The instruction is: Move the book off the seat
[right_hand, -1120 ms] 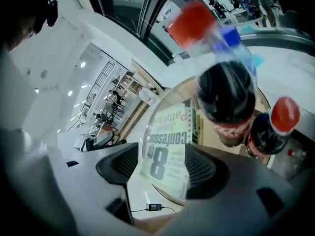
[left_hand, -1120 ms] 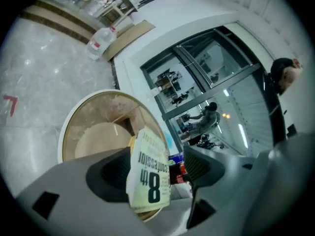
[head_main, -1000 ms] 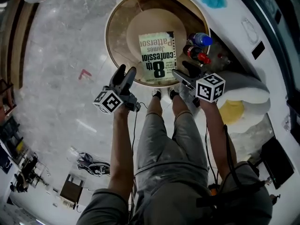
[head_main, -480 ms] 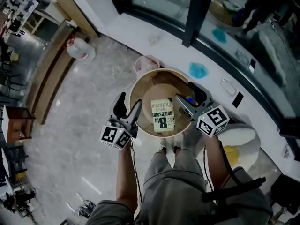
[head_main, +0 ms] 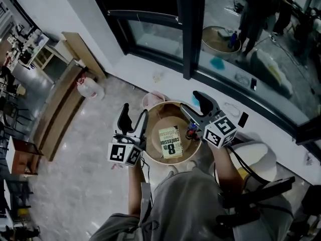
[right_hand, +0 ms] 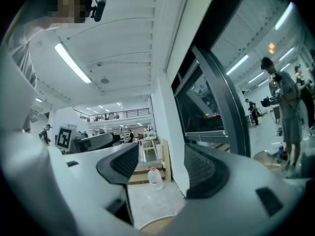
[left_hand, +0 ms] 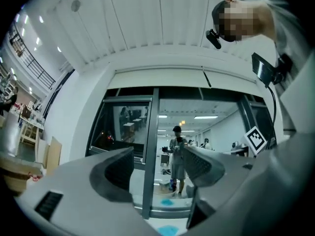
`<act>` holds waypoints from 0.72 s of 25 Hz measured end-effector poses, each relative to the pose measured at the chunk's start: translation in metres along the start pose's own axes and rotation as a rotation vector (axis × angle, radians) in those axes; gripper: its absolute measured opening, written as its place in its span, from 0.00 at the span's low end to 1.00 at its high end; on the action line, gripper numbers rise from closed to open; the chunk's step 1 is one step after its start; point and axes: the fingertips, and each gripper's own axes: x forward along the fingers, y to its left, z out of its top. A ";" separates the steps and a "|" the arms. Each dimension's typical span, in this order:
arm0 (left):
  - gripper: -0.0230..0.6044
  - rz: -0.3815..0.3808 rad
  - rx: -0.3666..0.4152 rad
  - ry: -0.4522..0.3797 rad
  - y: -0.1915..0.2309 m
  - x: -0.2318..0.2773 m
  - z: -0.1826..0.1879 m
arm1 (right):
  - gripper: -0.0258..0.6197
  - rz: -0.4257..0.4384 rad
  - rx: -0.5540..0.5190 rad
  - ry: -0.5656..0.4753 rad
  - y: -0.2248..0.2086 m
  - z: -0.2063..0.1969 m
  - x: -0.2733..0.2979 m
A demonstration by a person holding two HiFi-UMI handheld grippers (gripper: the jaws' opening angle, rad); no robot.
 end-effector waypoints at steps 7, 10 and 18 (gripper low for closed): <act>0.43 0.042 0.005 0.055 -0.006 -0.016 -0.021 | 0.48 -0.053 -0.032 0.032 -0.001 -0.006 -0.020; 0.19 0.077 0.006 0.042 -0.006 -0.025 -0.021 | 0.36 -0.071 -0.052 0.044 0.003 -0.012 -0.026; 0.06 0.021 0.012 0.118 -0.018 -0.025 -0.039 | 0.07 -0.087 -0.114 0.058 0.016 -0.020 -0.030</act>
